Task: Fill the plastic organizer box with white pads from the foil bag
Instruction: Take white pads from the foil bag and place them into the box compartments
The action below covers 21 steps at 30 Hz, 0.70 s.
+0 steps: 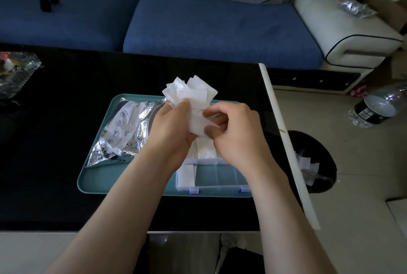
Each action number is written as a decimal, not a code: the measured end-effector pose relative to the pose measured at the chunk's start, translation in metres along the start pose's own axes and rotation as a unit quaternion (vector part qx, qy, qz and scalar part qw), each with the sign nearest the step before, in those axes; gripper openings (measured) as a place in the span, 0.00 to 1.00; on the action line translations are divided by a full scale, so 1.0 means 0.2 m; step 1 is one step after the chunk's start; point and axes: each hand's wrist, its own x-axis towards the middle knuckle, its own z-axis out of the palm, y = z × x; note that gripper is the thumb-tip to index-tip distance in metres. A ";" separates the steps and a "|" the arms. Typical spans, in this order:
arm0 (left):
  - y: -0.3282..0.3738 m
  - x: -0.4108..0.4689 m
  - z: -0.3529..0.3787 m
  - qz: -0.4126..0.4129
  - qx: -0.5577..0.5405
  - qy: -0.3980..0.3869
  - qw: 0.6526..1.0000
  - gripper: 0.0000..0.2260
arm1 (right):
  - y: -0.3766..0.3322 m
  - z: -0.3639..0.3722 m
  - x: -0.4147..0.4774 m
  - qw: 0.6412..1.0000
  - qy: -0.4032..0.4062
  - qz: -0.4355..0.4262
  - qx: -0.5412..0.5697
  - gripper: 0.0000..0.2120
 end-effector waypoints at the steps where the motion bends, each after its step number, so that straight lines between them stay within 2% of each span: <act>1: 0.00 0.00 0.00 0.000 0.000 0.002 1.000 0.12 | 0.00 -0.01 0.00 1.000 -0.006 0.005 -0.004 0.15; 3: 0.00 0.00 0.00 0.000 -0.002 0.009 1.000 0.11 | 0.01 -0.02 0.00 1.000 -0.006 0.022 -0.010 0.11; 5: 0.01 0.01 -0.01 -0.006 0.005 0.019 1.000 0.11 | 0.03 -0.03 0.01 0.998 0.033 0.047 0.013 0.09; 7: 0.02 0.01 -0.01 -0.020 0.020 0.021 0.999 0.12 | 0.04 -0.05 0.02 0.994 0.067 0.061 0.064 0.09; 10: 0.03 0.01 -0.01 -0.046 0.061 0.007 0.997 0.11 | 0.03 -0.05 0.03 0.990 0.071 0.052 0.111 0.11; 16: 0.01 -0.02 0.01 -0.068 0.093 -0.038 0.993 0.12 | 0.03 -0.02 0.03 0.996 0.053 0.019 0.065 0.12; 21: 0.02 -0.04 0.02 -0.073 0.089 -0.052 0.992 0.13 | 0.03 -0.01 0.04 0.997 0.077 -0.012 0.009 0.18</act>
